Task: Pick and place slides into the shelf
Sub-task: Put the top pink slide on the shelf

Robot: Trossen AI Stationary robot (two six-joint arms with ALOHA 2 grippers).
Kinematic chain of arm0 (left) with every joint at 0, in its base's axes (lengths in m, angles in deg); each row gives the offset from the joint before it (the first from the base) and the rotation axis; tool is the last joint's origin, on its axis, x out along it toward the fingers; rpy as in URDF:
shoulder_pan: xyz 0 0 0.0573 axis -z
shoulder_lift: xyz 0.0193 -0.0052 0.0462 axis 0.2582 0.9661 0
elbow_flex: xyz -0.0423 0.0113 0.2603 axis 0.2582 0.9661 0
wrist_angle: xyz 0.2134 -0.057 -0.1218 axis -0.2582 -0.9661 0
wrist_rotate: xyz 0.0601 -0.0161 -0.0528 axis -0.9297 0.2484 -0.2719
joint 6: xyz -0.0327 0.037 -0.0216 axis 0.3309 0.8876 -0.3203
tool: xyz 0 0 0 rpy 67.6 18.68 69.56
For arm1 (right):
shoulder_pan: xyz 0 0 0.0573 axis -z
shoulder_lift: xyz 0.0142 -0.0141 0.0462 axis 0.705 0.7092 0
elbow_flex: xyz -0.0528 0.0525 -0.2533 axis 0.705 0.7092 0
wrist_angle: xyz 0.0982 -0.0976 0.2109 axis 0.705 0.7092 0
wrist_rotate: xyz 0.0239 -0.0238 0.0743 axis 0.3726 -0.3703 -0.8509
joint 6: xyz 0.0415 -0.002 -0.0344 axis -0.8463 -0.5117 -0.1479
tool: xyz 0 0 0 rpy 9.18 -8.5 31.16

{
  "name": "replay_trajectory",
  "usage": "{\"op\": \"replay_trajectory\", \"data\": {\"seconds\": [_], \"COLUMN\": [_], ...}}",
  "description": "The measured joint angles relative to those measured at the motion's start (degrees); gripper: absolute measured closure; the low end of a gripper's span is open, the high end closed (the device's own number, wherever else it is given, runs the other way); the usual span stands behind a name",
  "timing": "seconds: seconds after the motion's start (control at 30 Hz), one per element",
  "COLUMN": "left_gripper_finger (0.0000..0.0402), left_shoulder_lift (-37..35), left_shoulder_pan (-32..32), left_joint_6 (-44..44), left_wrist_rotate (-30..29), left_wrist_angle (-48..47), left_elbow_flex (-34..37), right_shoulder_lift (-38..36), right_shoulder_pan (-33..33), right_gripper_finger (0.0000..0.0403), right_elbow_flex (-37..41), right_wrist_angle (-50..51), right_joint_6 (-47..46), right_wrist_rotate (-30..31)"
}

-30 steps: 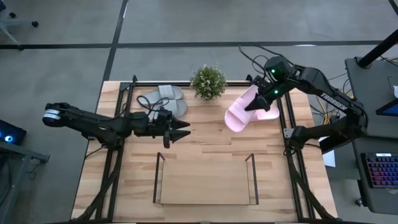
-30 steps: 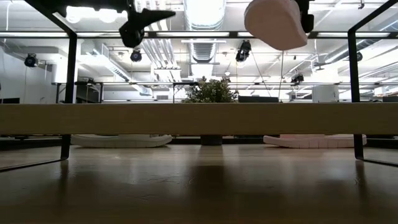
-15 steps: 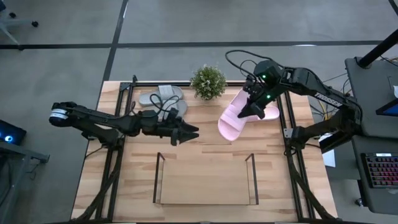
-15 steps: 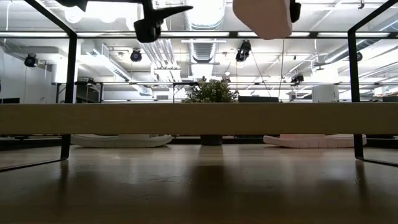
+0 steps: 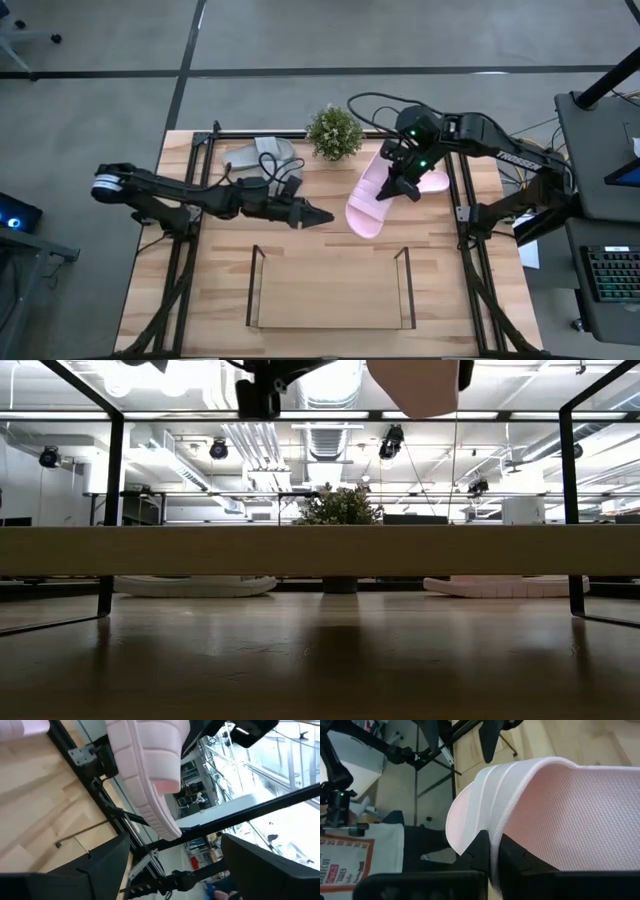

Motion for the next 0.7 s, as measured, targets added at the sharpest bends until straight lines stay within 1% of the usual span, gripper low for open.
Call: {"op": "replay_trajectory", "data": {"seconds": [0.1,0.2,0.47,0.7], "left_gripper_finger": [0.0103,0.0103,0.0103,0.0103], "left_shoulder_lift": [1.00,1.94,3.98,7.17], "left_shoulder_pan": [0.00,0.00,0.00,0.00], "left_joint_6": [-3.67,-5.45,-7.16,-7.16], "left_wrist_rotate": [0.24,0.88,1.24,1.32], "left_wrist_angle": [0.19,0.22,5.34,5.68], "left_elbow_flex": [-0.25,-0.38,-0.39,-2.61], "right_shoulder_lift": [0.59,0.97,1.56,1.56], "right_shoulder_pan": [-0.02,-0.02,-0.27,-0.28], "right_gripper_finger": [0.0392,0.0392,0.0392,0.0392], "right_elbow_flex": [0.00,-0.03,-0.22,-0.22], "right_wrist_angle": [-0.04,0.00,-0.09,-0.46], "right_joint_6": [0.16,0.89,1.39,1.39], "right_wrist_rotate": [-0.01,-0.02,-0.02,-0.02]}}
